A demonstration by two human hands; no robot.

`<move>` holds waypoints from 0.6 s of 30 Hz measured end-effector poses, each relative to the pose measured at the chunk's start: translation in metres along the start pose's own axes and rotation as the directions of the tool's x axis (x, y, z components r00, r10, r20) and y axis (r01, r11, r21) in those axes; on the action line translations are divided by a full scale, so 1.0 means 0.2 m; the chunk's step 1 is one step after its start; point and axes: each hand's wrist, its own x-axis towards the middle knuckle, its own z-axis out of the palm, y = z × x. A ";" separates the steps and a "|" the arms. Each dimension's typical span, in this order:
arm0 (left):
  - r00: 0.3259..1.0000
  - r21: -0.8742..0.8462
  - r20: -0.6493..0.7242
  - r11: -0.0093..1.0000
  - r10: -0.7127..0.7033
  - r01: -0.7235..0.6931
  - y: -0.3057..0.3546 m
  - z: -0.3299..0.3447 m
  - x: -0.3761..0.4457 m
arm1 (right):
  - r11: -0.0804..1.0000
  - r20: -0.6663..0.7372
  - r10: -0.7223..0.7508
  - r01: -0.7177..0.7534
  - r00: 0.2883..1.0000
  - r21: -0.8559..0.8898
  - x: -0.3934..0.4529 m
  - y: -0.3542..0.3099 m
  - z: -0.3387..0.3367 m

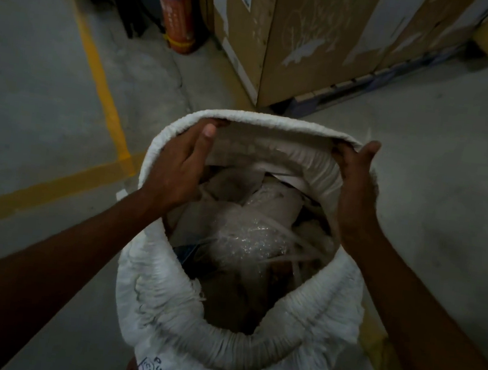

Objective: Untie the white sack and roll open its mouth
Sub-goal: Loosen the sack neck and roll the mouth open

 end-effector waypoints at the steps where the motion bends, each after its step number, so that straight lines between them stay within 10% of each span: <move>1: 1.000 0.021 -0.009 1.000 0.005 -0.005 -0.01 -0.01 0.02 | 0.999 0.003 -0.019 0.019 1.000 -0.041 0.01 0.01 0.00; 18: 0.883 0.307 0.465 0.924 0.065 -0.229 -0.10 -0.16 -0.10 | 0.937 0.248 -0.114 0.187 0.962 -0.295 -0.08 0.15 -0.13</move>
